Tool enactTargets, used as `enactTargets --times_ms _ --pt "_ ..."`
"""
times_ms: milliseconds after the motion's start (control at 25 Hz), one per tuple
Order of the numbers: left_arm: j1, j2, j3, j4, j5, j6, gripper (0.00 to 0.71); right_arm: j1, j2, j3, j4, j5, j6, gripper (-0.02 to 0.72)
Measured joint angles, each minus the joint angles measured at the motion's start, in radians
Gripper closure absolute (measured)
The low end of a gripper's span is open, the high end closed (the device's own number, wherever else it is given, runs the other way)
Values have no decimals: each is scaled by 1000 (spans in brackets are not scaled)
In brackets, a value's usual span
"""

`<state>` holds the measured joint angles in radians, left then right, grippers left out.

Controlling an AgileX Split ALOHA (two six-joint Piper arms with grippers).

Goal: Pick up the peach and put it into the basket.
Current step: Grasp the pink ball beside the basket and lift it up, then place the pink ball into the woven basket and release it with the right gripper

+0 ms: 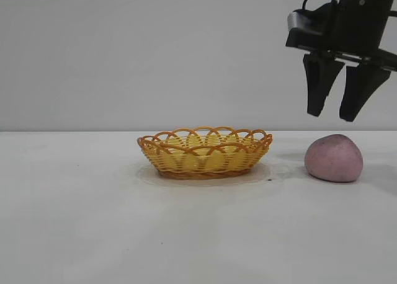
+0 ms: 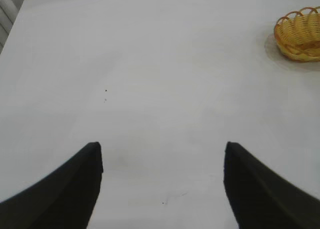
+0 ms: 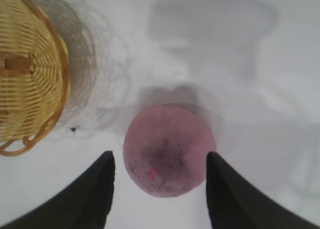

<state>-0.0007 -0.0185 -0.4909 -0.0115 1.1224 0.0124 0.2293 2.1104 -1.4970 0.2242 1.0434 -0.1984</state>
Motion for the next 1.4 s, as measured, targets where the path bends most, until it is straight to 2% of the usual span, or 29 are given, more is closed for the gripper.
enactTargets --times_ms 120,320,400,440,760,960,1080,1400 --pt "0 0 0 0 0 0 214 0 14 -2 -8 -4 0 343" --pt "0 0 0 0 0 0 214 0 18 -8 -8 14 -15 617" --pt "0 0 0 0 0 0 214 0 18 -8 -8 30 -32 639" --pt "0 0 0 0 0 0 214 0 16 -8 -8 35 -38 703" --pt "0 0 0 0 0 0 214 0 -96 -8 -12 58 -53 703" --pt "0 0 0 0 0 0 214 13 -194 -8 52 59 -105 703" --pt "0 0 0 0 0 0 214 53 -221 -8 101 30 -140 703" --pt "0 0 0 0 0 0 214 227 -192 -8 132 -140 -201 703"
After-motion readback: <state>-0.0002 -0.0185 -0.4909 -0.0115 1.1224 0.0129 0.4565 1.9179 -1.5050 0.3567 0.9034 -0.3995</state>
